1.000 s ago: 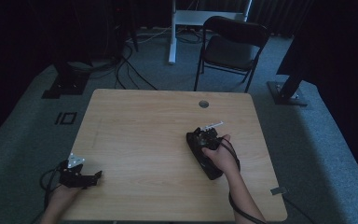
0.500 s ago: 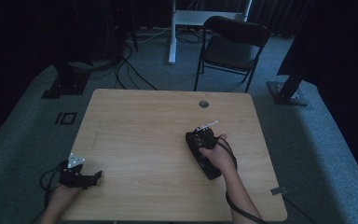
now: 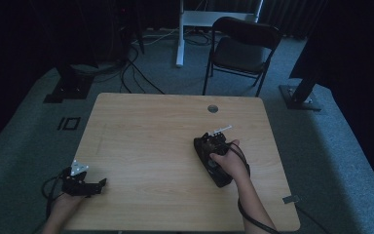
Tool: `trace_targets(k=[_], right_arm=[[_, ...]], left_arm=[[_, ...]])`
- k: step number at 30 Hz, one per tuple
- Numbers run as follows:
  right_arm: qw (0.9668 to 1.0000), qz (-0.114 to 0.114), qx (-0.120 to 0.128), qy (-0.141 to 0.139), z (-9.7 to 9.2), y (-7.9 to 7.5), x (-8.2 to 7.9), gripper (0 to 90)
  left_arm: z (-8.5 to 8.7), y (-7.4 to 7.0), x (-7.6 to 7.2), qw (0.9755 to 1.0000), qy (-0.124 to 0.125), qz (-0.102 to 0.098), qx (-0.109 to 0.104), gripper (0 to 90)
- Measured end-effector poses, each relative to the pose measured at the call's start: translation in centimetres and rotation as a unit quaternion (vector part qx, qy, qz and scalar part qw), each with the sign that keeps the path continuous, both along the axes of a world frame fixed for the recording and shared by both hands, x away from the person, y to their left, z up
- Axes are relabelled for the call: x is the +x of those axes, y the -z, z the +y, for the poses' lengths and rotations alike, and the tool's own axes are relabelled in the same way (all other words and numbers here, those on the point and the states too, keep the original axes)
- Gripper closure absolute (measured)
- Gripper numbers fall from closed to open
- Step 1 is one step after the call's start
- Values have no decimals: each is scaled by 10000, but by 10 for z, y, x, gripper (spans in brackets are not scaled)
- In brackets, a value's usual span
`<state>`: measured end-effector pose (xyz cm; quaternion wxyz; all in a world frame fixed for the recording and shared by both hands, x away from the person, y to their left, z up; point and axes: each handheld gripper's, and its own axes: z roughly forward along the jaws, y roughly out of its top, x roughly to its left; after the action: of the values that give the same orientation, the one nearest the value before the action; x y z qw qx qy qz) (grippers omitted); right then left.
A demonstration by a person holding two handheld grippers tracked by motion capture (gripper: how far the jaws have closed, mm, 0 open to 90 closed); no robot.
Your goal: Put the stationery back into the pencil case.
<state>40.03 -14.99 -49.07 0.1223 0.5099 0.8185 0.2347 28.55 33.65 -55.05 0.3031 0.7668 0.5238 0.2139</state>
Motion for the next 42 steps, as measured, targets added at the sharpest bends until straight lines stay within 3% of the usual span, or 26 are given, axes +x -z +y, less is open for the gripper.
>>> trace_targets(k=[9,11,15,21,42], right_arm=[[9978,-354,552,-125,-16,-17,-14,468],[9973,-522,504,-121,-18,-20,-17,463],[9941,-766,749,-143,-24,-28,-23,448],[9903,-1036,918,-117,-32,-38,-28,429],[9848,-1434,929,323,-84,-32,-34,342]], left_arm=[[0,0,0,10000,1,0,-1,0],[0,0,0,10000,0,0,0,0],[0,0,0,10000,0,0,-1,0],[0,0,0,10000,0,0,-1,0],[0,0,0,10000,-3,-2,-6,0]])
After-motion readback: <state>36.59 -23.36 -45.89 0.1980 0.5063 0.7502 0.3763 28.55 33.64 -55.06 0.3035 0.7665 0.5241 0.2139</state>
